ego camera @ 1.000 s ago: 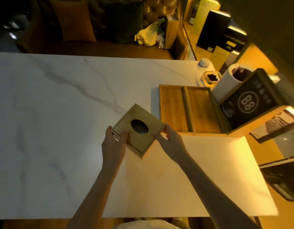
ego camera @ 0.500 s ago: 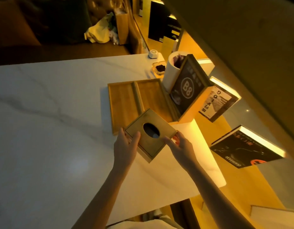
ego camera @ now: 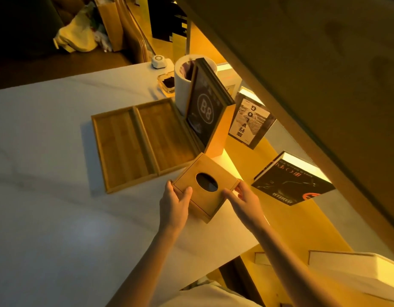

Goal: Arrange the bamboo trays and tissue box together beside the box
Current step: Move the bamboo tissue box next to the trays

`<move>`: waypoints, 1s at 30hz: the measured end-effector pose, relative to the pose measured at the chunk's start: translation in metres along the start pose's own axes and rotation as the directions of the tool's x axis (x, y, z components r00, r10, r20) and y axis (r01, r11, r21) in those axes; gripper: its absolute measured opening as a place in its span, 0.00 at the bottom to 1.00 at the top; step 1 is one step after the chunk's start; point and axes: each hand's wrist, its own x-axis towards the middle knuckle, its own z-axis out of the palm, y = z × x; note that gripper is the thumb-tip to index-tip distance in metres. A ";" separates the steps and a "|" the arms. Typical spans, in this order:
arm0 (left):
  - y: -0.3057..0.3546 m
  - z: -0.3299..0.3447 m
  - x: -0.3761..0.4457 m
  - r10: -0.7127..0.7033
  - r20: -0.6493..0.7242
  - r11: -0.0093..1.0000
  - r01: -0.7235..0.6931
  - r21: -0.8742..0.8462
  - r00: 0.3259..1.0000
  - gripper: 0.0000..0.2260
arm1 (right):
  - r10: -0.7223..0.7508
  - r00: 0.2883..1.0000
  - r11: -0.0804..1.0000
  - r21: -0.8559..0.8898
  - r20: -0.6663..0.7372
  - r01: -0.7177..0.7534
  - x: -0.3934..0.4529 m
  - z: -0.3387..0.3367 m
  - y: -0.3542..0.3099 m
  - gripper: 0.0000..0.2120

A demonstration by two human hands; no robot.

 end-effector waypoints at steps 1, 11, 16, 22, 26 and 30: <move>0.000 0.003 0.001 -0.007 0.012 1.000 0.007 -0.003 1.000 0.26 | 0.003 1.000 1.000 -0.002 0.001 -0.003 0.002 -0.001 0.002 0.23; -0.008 0.014 0.011 -0.018 0.058 1.000 0.017 0.021 0.998 0.26 | 0.005 1.000 1.000 0.014 0.026 -0.006 0.014 -0.005 0.014 0.23; -0.014 0.015 -0.001 0.228 0.028 0.933 -0.227 0.279 0.973 0.32 | -0.021 1.000 0.998 -0.052 0.008 0.021 0.020 -0.014 0.013 0.30; -0.021 0.013 -0.003 0.283 0.136 0.767 -0.309 0.562 0.949 0.33 | -0.040 0.999 0.999 0.004 0.009 0.040 0.014 -0.009 0.013 0.27; -0.024 0.006 0.007 0.270 0.247 0.741 -0.365 0.564 0.931 0.34 | -0.056 0.997 0.998 0.018 -0.052 0.057 0.009 -0.004 0.015 0.26; -0.021 -0.005 0.017 0.259 0.339 0.698 -0.418 0.582 0.904 0.32 | -0.052 0.990 0.998 0.021 -0.132 0.055 0.003 0.006 0.019 0.25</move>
